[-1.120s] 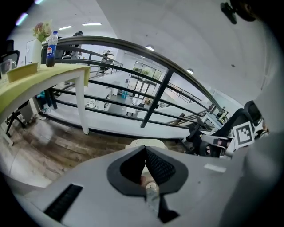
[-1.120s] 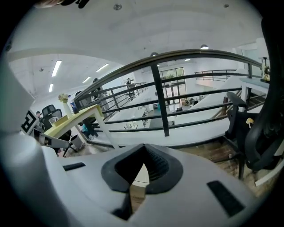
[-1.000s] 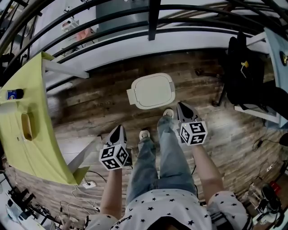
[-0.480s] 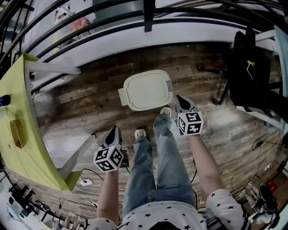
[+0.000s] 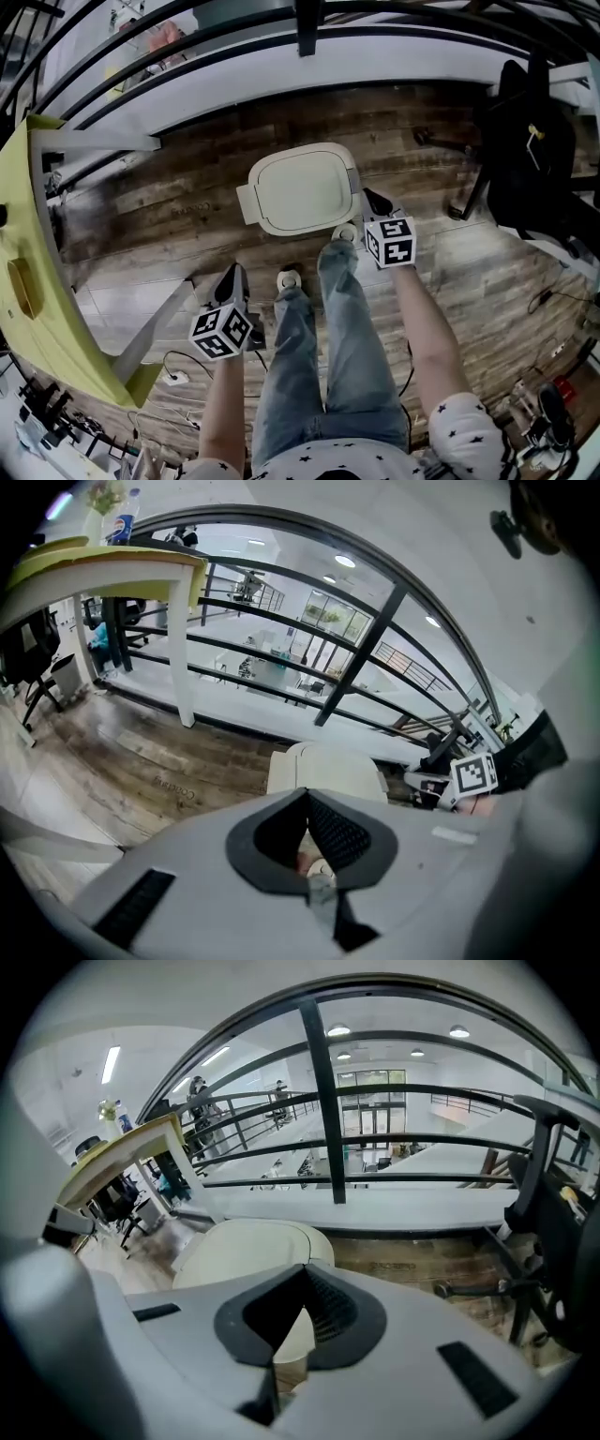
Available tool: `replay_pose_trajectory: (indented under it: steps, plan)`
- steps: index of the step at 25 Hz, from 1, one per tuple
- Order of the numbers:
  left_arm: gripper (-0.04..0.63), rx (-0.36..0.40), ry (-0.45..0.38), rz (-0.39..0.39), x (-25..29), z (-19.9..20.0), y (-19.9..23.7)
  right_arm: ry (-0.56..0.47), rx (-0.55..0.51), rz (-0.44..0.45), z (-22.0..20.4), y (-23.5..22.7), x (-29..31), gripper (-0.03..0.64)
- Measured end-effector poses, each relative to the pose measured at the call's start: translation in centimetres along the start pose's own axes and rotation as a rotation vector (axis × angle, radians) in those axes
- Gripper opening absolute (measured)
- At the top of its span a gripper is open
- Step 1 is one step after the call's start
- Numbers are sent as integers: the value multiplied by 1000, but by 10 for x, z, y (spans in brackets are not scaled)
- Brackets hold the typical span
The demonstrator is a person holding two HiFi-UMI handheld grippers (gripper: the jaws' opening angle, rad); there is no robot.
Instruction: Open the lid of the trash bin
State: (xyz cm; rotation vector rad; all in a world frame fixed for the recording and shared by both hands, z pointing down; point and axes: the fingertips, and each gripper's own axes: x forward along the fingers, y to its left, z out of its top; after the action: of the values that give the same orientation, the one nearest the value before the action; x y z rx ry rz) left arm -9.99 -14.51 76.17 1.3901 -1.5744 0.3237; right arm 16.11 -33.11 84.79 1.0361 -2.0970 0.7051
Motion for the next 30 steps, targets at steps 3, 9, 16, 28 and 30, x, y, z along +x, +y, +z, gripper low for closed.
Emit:
replay_pose_trajectory:
  steps: [3,9,16,28,30]
  plan:
    - [11,-4,3,5,11,-4,2,21,-6,-1,-7,-7,13,-6]
    - [11,-18,10,20,29,-11,7,57,-16,2,-14,-14,36,-6]
    - [11,-25,30,32,41,-22,11,94,-23,3,-22,-17,53,-6]
    - [11,-18,58,26,49,-32,8,121,22,0,-29,-22,63,-6]
    - [11,-20,61,26,49,-33,8,124,47,14,-30,-23,63,-6]
